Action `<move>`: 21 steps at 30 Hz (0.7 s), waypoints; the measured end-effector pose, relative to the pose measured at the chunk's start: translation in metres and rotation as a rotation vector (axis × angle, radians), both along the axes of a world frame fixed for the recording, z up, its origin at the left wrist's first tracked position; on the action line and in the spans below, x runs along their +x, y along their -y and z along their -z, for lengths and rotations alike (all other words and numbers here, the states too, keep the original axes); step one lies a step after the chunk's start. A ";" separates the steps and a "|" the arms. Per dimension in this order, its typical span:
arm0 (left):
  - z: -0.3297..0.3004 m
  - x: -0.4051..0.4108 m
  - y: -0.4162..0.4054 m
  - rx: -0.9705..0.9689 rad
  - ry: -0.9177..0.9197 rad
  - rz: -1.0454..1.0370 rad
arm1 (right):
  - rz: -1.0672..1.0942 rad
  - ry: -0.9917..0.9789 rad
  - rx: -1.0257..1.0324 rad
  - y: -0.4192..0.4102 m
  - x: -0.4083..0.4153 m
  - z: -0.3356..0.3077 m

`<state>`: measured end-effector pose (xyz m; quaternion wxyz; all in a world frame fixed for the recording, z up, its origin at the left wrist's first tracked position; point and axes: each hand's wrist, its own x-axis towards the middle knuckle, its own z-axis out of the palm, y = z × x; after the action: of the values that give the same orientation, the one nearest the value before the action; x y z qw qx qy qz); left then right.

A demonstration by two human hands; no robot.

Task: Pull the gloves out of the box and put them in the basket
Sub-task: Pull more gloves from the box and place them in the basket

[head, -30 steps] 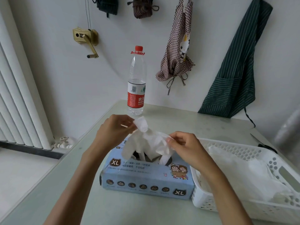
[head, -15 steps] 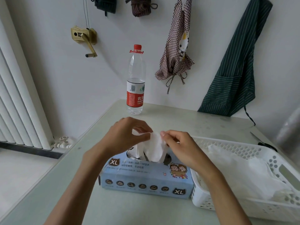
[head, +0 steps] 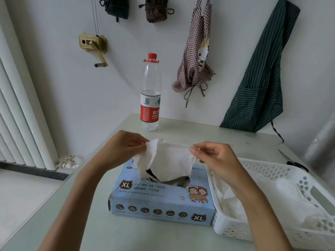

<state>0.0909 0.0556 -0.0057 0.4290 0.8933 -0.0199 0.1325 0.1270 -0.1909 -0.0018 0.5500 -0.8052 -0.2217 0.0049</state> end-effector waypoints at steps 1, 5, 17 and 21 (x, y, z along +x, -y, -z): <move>0.001 0.000 -0.001 0.017 -0.053 0.053 | 0.008 -0.016 0.051 0.002 0.002 -0.001; 0.001 0.002 0.001 0.136 -0.017 0.011 | 0.000 -0.059 0.155 0.003 0.004 -0.002; -0.010 -0.009 0.052 -0.061 0.217 0.155 | 0.081 0.228 0.136 -0.002 -0.009 -0.015; -0.017 -0.007 0.047 -0.043 0.222 0.170 | 0.088 0.269 0.126 0.010 -0.012 -0.032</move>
<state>0.0839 0.0087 0.0116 0.4530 0.8588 -0.1398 0.1940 0.1152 -0.2012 0.0301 0.5646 -0.7712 -0.2579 -0.1412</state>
